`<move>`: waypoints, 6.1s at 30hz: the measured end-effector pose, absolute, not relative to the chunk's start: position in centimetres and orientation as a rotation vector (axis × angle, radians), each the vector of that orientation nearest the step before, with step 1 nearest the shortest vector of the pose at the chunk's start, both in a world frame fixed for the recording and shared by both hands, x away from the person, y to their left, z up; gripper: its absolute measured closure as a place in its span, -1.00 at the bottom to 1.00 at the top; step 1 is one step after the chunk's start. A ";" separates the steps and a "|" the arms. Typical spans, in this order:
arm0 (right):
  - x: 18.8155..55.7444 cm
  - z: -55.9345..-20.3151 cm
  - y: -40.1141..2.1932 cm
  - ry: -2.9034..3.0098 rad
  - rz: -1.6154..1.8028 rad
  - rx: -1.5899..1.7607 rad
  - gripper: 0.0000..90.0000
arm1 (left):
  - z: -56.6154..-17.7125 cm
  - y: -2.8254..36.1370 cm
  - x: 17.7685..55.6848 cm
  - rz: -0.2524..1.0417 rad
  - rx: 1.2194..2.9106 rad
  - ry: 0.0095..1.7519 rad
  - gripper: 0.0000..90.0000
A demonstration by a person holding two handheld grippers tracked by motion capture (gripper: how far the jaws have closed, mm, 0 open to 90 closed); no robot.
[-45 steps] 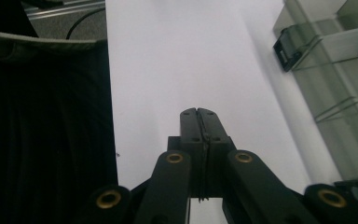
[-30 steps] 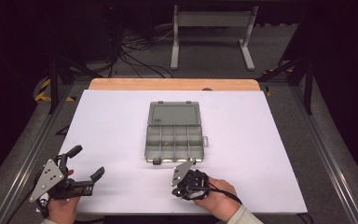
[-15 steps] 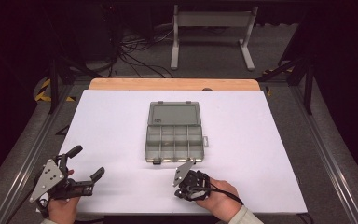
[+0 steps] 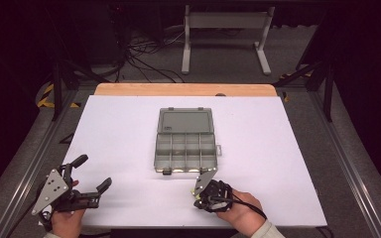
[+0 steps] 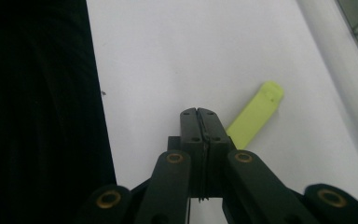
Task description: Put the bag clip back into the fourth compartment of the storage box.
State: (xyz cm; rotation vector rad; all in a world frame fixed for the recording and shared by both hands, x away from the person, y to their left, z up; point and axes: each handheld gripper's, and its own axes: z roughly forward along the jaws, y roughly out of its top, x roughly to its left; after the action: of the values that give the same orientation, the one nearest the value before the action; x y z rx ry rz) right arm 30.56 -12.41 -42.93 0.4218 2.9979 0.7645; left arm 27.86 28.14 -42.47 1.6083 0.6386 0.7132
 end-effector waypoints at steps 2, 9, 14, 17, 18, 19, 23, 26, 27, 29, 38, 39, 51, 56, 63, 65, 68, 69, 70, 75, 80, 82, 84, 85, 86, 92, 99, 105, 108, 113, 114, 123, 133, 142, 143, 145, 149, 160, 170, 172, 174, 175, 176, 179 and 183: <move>30.6 -42.9 -12.5 2.993 0.764 0.431 1.00 | -42.5 28.2 27.9 0.712 1.608 0.639 -0.98; 31.0 -42.8 -13.4 2.966 0.741 0.486 1.00 | -42.4 28.1 27.8 0.714 1.610 0.637 -0.98; 31.4 -42.8 -14.0 2.946 0.729 0.510 1.00 | -42.5 28.1 27.8 0.712 1.608 0.638 -0.98; 31.8 -42.9 -14.4 2.934 0.722 0.522 1.00 | -42.5 28.2 27.9 0.714 1.609 0.638 -0.98; 31.8 -43.0 -14.4 2.932 0.724 0.531 1.00 | -42.4 28.2 27.8 0.712 1.608 0.639 -0.98; 31.9 -43.0 -14.5 2.932 0.724 0.530 1.00 | -42.4 28.2 27.8 0.714 1.607 0.637 -0.98; 32.1 -43.1 -14.6 2.918 0.717 0.534 1.00 | -42.4 28.1 27.9 0.714 1.610 0.637 -0.98; 32.2 -43.2 -14.7 2.914 0.707 0.534 1.00 | -42.4 28.1 27.8 0.714 1.610 0.637 -0.98; 32.2 -43.2 -14.7 2.913 0.705 0.547 1.00 | -42.4 28.2 27.8 0.714 1.610 0.637 -0.98; 32.3 -43.2 -14.8 2.906 0.704 0.540 1.00 | -42.4 28.2 27.8 0.714 1.610 0.637 -0.98; 31.9 -42.5 -14.7 2.914 0.727 0.523 0.97 | -42.4 28.2 27.8 0.716 1.610 0.635 -0.98; 31.8 -42.3 -14.7 2.909 0.729 0.522 0.90 | -42.4 28.2 27.8 0.716 1.610 0.635 -0.98; 31.9 -41.1 -13.8 2.813 0.797 0.427 -0.60 | -42.5 28.1 27.9 0.712 1.608 0.637 -0.98; 32.5 -41.3 -13.1 2.825 0.768 0.404 -0.66 | -42.5 28.1 27.9 0.711 1.607 0.639 -0.98; 33.5 -42.4 -12.4 2.883 0.720 0.357 -0.32 | -42.5 28.1 27.9 0.710 1.607 0.639 -0.98; 33.5 -42.5 -12.3 2.894 0.711 0.358 -0.25 | -42.5 28.1 27.9 0.711 1.607 0.638 -0.98; 33.9 -42.8 -12.2 2.917 0.688 0.339 -0.06 | -42.5 28.1 27.9 0.712 1.607 0.640 -0.98; 33.9 -42.9 -12.1 2.919 0.687 0.342 -0.01 | -42.5 28.1 27.9 0.712 1.607 0.640 -0.98; 33.9 -42.9 -12.1 2.920 0.680 0.341 0.04 | -42.5 28.1 27.9 0.712 1.608 0.640 -0.98; 34.0 -43.2 -12.0 2.950 0.651 0.325 0.30 | -42.5 28.1 27.9 0.711 1.607 0.637 -0.98; 34.2 -43.2 -12.2 2.976 0.654 0.316 0.48 | -42.5 28.1 27.9 0.712 1.608 0.638 -0.98; 34.2 -43.3 -12.1 2.976 0.666 0.314 0.56 | -42.5 28.1 27.9 0.712 1.608 0.639 -0.98; 34.3 -43.2 -12.2 2.983 0.668 0.308 0.57 | -42.5 28.1 27.9 0.712 1.608 0.639 -0.98; 34.3 -43.2 -12.2 2.983 0.668 0.308 0.57 | -42.5 28.1 27.9 0.711 1.608 0.639 -0.98; 34.4 -43.3 -12.2 2.976 0.674 0.323 0.59 | -42.5 28.1 27.9 0.709 1.607 0.636 -0.98; 34.4 -43.2 -12.3 2.987 0.674 0.314 0.72 | -42.5 28.1 27.9 0.710 1.608 0.638 -0.98; 34.3 -42.6 -12.5 2.980 0.719 0.298 0.73 | -42.5 28.1 27.9 0.710 1.607 0.638 -0.98; 34.3 -41.4 -13.0 2.944 0.774 0.321 0.73 | -42.5 28.1 27.9 0.711 1.609 0.639 -0.98; 34.3 -40.7 -13.2 2.926 0.801 0.330 0.73 | -42.5 28.1 27.9 0.711 1.608 0.640 -0.98; 34.3 -39.8 -13.3 2.904 0.834 0.354 0.73 | -42.5 28.1 27.9 0.712 1.608 0.639 -0.98; 34.3 -39.4 -13.4 2.895 0.845 0.352 0.73 | -42.5 28.1 27.9 0.712 1.608 0.639 -0.98; 35.0 -37.4 -14.0 2.838 0.946 0.397 0.73 | -42.5 28.1 27.9 0.712 1.608 0.639 -0.98; 35.9 -35.7 -14.1 2.784 0.984 0.421 0.73 | -42.5 28.1 27.9 0.712 1.608 0.639 -0.98; 36.9 -34.6 -14.1 2.747 1.000 0.458 0.73 | -42.5 28.1 27.9 0.713 1.609 0.639 -0.98; 37.1 -34.5 -14.2 2.739 1.000 0.465 0.73 | -42.5 28.1 27.9 0.712 1.610 0.640 -0.98; 37.4 -34.2 -14.3 2.723 1.007 0.480 0.73 | -42.5 28.1 28.0 0.709 1.608 0.642 -0.98; 38.3 -33.9 -14.3 2.702 1.018 0.514 0.73 | -42.5 28.1 27.9 0.709 1.607 0.641 -0.98; 41.2 -34.3 -14.9 2.650 1.026 0.638 0.73 | -42.5 28.1 28.0 0.708 1.607 0.643 -0.98; 43.5 -35.2 -14.8 2.625 1.000 0.708 0.73 | -42.6 28.1 28.0 0.707 1.605 0.640 -0.98; 44.0 -35.5 -14.8 2.616 0.986 0.720 0.73 | -42.6 28.1 28.0 0.708 1.606 0.640 -0.98; 44.1 -35.6 -14.8 2.613 0.981 0.725 0.73 | -42.6 28.1 28.0 0.708 1.605 0.640 -0.98; 44.4 -35.8 -14.8 2.607 0.974 0.742 0.73 | -42.6 28.1 28.0 0.708 1.606 0.639 -0.98; 44.6 -36.0 -14.8 2.603 0.977 0.755 0.73 | -42.6 28.1 28.0 0.704 1.610 0.638 -0.98; 45.1 -36.5 -14.8 2.595 0.975 0.778 0.73 | -42.6 28.1 28.0 0.701 1.612 0.638 -0.98; 45.6 -37.0 -14.7 2.590 0.973 0.797 0.73 | -42.6 28.2 28.1 0.703 1.611 0.637 -0.98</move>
State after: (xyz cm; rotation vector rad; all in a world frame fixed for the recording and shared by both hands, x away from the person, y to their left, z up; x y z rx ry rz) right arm 45.64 -14.71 -36.97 0.7972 2.5901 0.9735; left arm 28.05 28.15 -42.61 1.6112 0.6366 0.7034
